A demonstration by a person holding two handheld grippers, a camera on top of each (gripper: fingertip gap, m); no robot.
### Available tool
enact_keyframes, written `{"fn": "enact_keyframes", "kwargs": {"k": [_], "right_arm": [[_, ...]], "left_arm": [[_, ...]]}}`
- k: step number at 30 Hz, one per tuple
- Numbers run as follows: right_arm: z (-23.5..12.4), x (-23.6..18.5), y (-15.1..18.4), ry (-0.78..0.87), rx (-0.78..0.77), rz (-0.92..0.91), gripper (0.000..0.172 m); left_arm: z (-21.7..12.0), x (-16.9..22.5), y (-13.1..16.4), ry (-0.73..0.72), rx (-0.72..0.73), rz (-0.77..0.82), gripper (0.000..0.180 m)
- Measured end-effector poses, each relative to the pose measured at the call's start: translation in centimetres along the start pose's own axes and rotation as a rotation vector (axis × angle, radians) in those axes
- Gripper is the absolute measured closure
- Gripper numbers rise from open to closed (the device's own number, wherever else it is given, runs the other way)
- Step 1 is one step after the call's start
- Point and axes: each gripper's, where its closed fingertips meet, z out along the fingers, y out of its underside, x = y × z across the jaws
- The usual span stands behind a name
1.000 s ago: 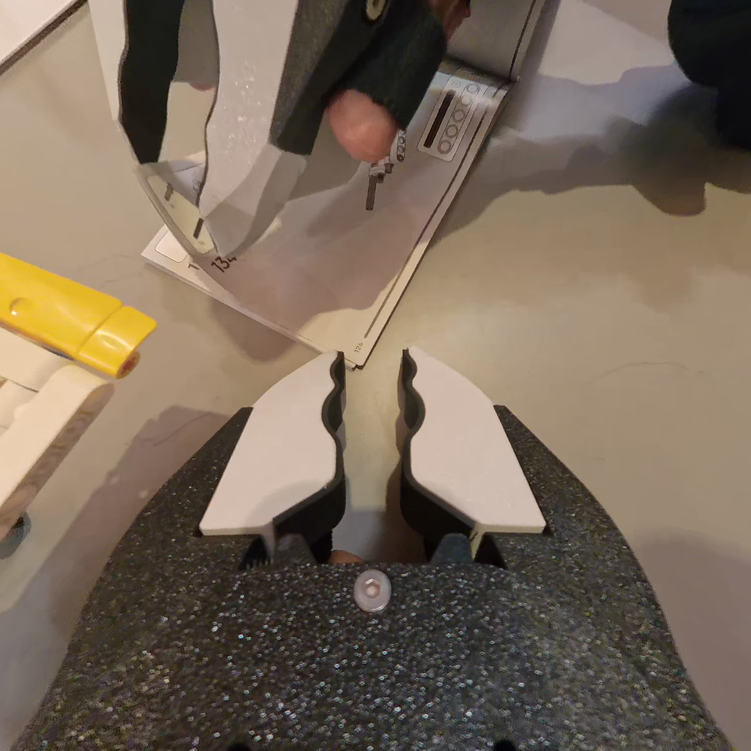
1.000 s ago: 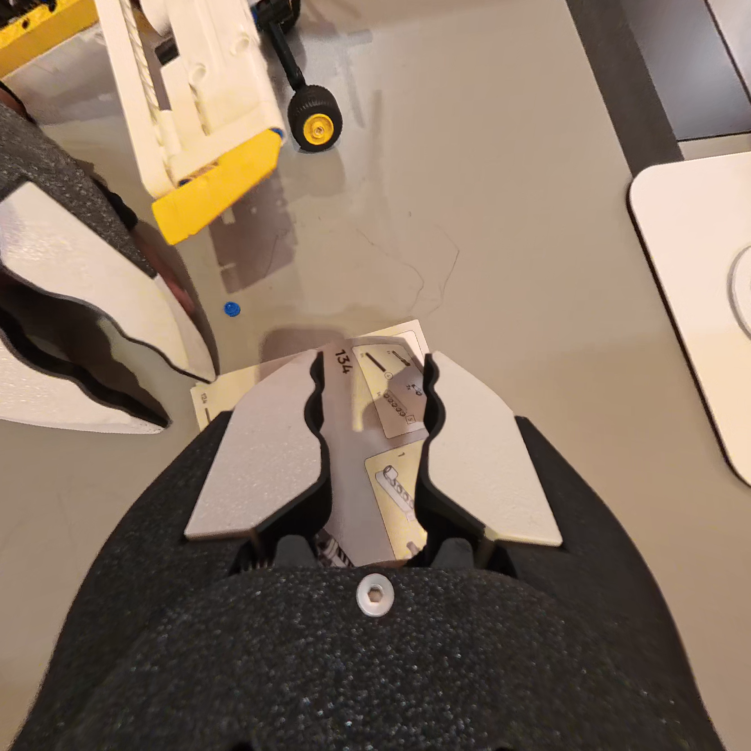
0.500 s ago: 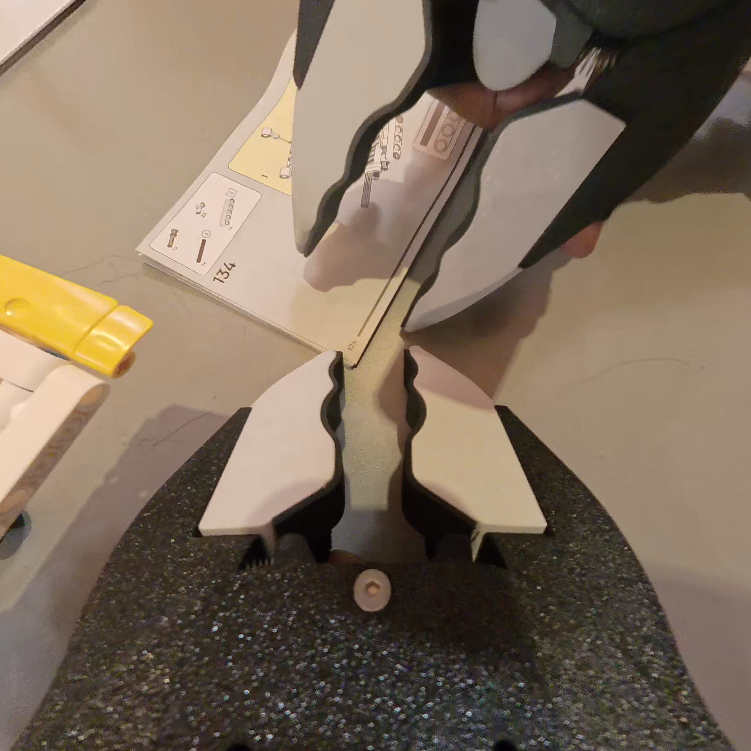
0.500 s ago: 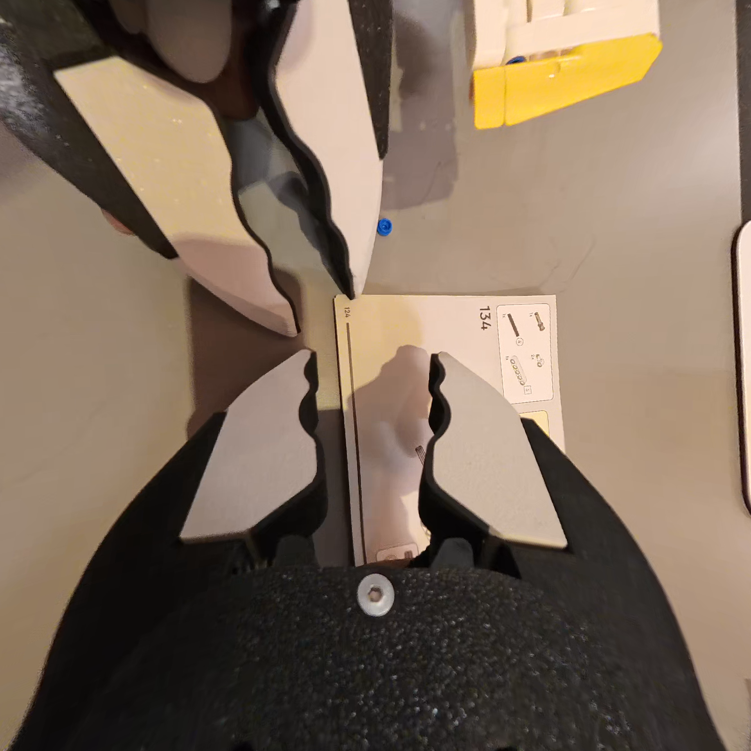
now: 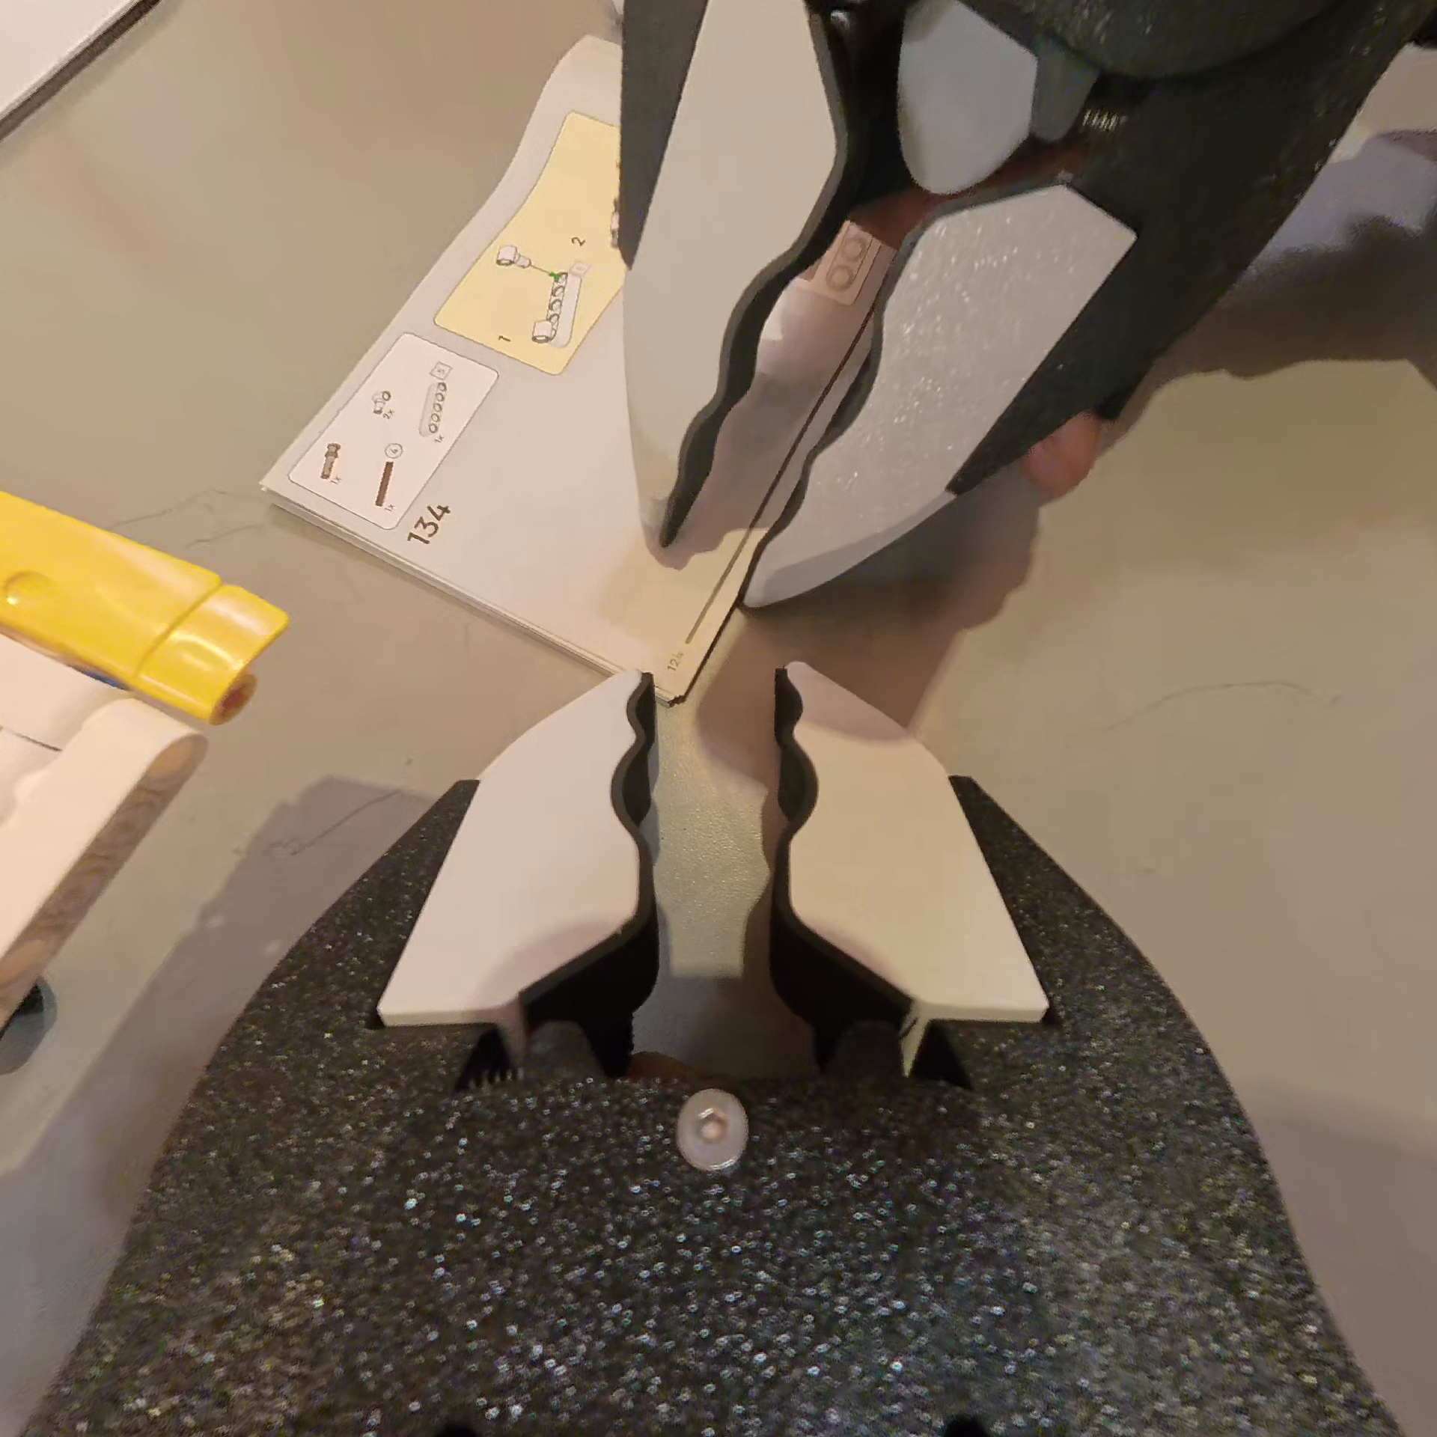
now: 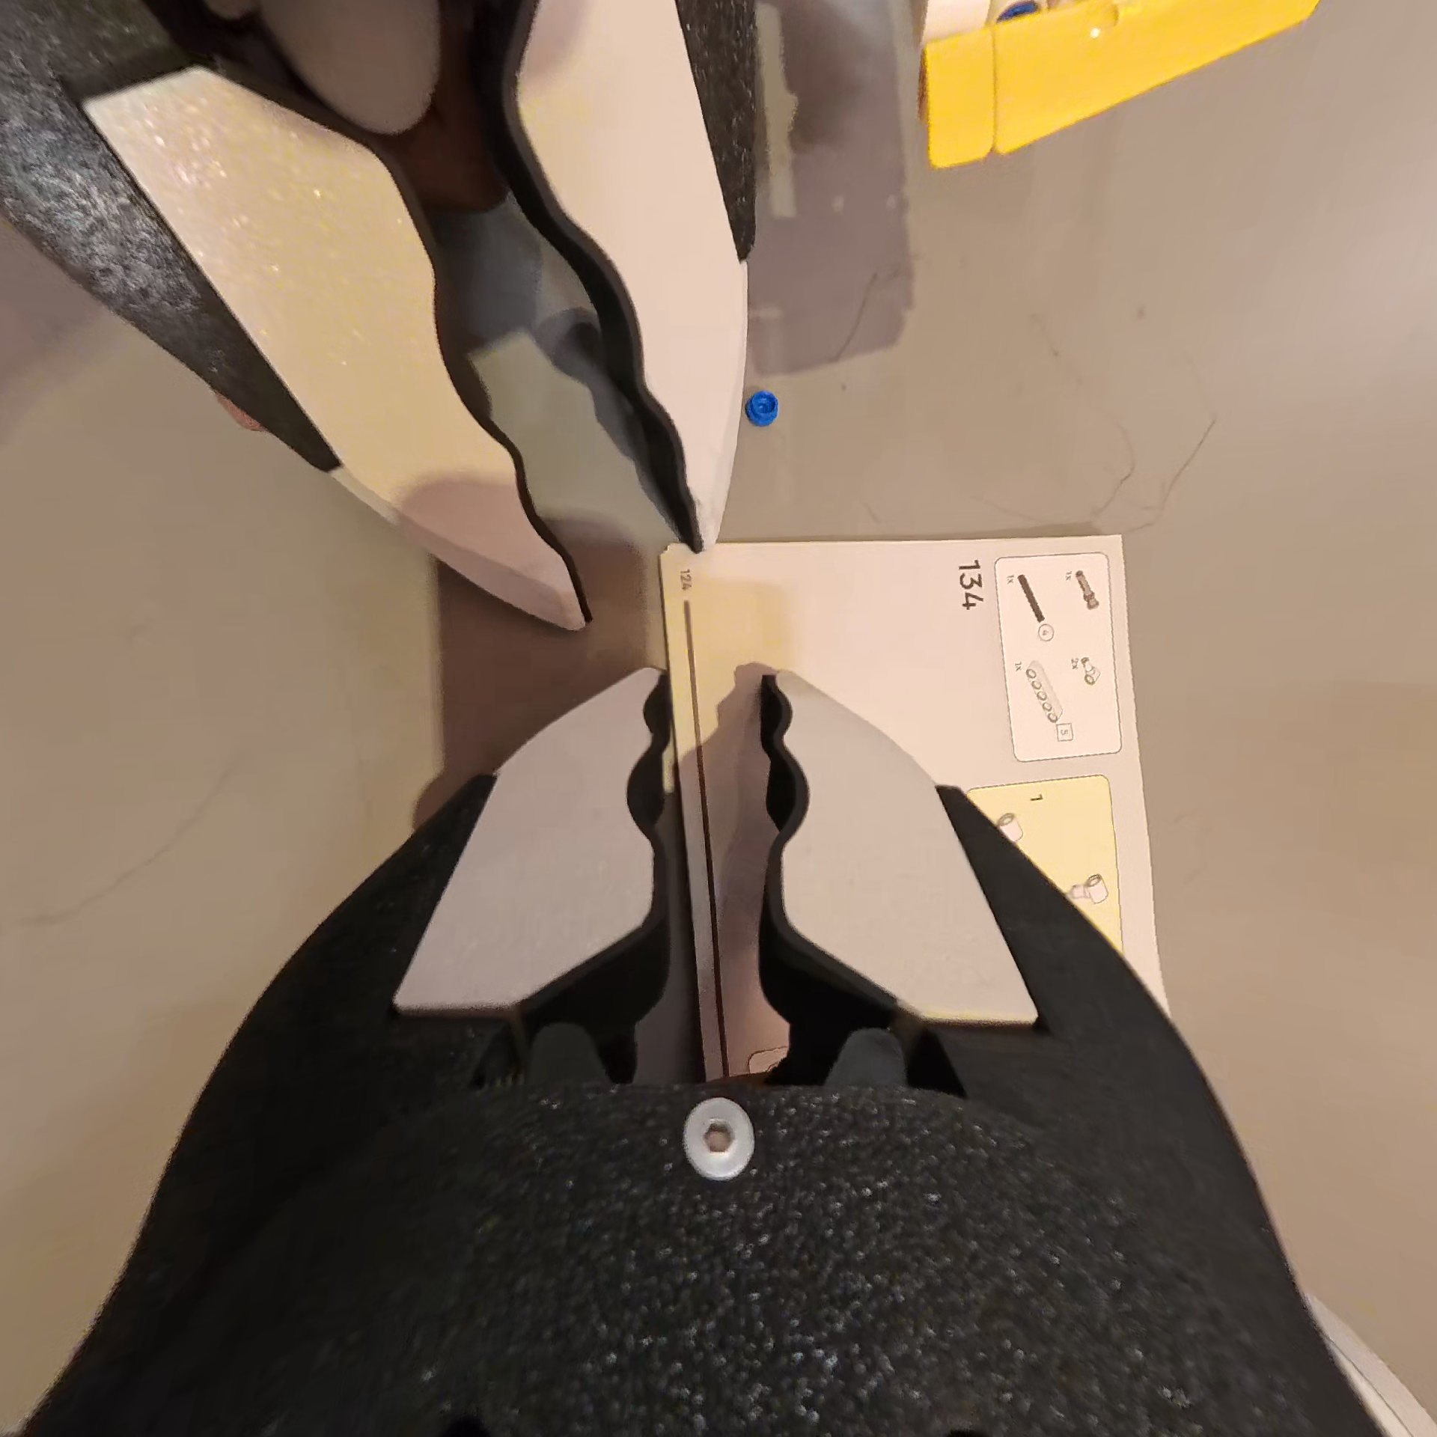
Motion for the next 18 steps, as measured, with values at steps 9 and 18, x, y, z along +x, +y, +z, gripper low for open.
{"fn": "enact_keyframes", "kwargs": {"k": [9, 18], "right_arm": [[-0.25, -0.24, 0.22, -0.034, 0.002, 0.044, 0.155], [-0.46, -0.15, 0.28, -0.041, 0.005, 0.083, 0.158]], "left_arm": [[-0.11, -0.05, 0.00, 0.009, 0.006, -0.015, 0.150], [-0.17, -0.07, -0.05, 0.013, 0.012, -0.020, 0.150]]}}
